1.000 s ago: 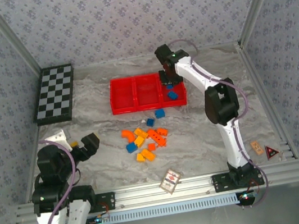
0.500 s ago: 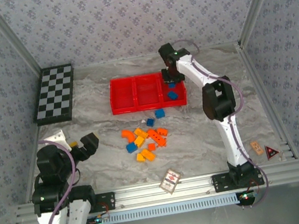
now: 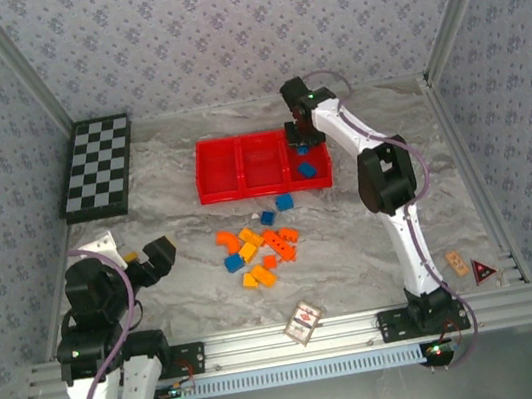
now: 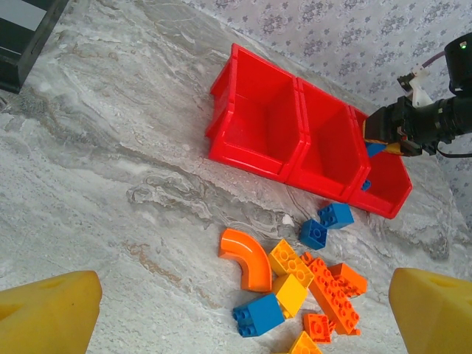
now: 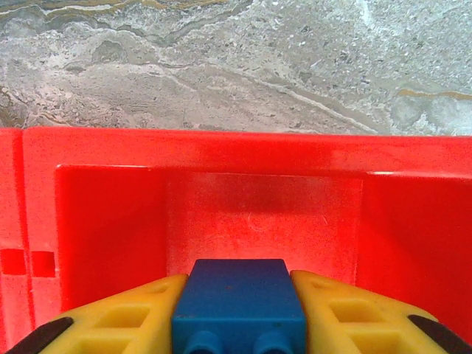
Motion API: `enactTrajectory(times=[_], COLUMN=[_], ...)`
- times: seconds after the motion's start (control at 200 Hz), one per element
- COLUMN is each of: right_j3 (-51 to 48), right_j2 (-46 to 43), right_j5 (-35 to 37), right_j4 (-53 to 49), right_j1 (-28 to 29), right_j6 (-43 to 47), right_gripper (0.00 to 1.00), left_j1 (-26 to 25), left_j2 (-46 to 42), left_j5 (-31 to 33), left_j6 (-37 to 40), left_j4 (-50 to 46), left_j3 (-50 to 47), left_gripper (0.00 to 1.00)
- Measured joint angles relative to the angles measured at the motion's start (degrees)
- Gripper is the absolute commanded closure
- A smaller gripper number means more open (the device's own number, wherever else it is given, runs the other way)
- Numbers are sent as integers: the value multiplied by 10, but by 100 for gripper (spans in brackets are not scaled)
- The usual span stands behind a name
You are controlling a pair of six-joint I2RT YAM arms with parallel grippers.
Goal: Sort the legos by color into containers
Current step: Place the lego in the container, then pick up the lego from the center of the table.
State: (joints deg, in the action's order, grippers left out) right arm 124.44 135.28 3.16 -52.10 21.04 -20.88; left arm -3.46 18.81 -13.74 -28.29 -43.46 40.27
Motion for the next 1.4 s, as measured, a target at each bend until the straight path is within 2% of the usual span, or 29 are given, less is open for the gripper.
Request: enactTrajectory(times=[0.565, 0.76, 0.93, 1.069, 1.104, 1.234, 1.399], right_j3=[0, -18, -115, -225, -255, -376, -498], right_j2=[-4, -61, -195, -311, -337, -421, -477], right_j5=[21, 28, 55, 78, 82, 87, 80], right_j4=[-10, -24, -2, 25, 32, 56, 75], right_j1=[10, 18, 42, 70, 77, 102, 129], right_j6=[7, 10, 4, -18, -27, -70, -135], right_gripper=[55, 46, 20, 8, 0, 0, 0], left_j1=[0, 0, 0, 0, 0, 0, 0], left_j2=[-5, -5, -6, -8, -8, -8, -8], left_j5=[0, 0, 0, 0, 0, 0, -1], left_j6=[0, 0, 0, 0, 0, 0, 0], left_j4=[0, 0, 0, 0, 0, 0, 0], left_j3=[0, 0, 0, 0, 0, -1, -1], left_gripper=[0, 0, 0, 0, 0, 0, 0])
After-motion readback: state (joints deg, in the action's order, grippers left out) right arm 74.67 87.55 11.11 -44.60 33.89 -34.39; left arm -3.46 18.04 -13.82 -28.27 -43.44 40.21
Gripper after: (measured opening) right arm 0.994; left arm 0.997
